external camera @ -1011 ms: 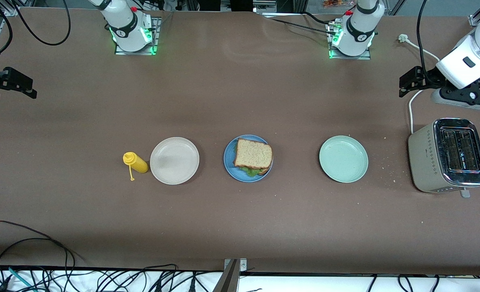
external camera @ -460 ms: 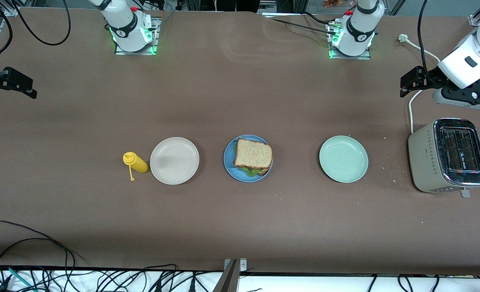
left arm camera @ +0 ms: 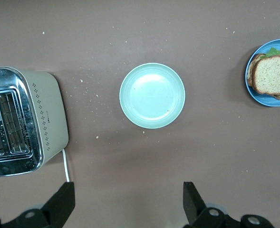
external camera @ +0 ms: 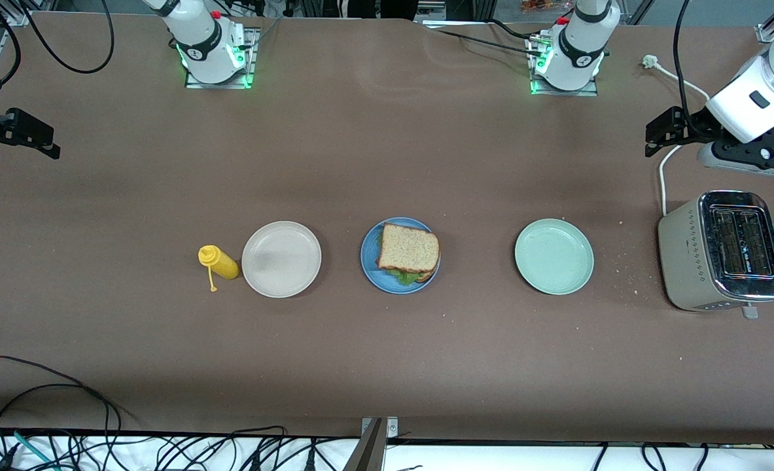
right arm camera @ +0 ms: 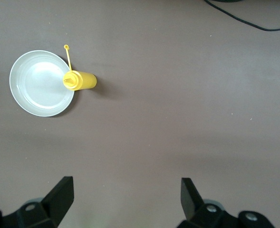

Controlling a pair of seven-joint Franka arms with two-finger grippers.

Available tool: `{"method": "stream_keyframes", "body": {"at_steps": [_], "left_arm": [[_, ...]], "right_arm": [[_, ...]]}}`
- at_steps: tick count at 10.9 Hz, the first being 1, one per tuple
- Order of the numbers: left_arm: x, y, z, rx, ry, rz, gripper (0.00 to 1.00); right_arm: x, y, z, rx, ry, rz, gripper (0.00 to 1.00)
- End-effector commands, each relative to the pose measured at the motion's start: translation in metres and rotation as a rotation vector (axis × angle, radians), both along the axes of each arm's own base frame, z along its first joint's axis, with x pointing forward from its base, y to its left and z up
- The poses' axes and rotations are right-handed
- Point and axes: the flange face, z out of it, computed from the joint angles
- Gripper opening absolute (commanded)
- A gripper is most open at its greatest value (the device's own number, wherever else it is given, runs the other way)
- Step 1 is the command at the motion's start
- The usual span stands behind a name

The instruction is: Make sandwich in blue plate with both arms

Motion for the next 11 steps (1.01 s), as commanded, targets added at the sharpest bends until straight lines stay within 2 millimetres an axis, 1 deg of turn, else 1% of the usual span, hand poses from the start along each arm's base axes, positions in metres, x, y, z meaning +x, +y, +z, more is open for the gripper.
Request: {"method": "stream_keyframes", "body": {"at_steps": [1, 9, 11], "left_arm": [[0.0023, -0.0004, 0.0065, 0.030, -0.004, 0.002, 1.00], [0.0025, 0.0021, 0.0065, 0.030, -0.004, 0.007, 1.00], [0.0024, 0.0004, 0.0065, 0.030, -0.004, 0.004, 1.00]], "right_arm": [[-0.0023, 0.0012, 0.0060, 0.004, 0.002, 0.013, 1.00], [-0.0019, 0.0010, 0.0051, 0.003, 0.003, 0.007, 1.00], [-0.0018, 0.0036, 0.0051, 0.002, 0.003, 0.004, 1.00]]}}
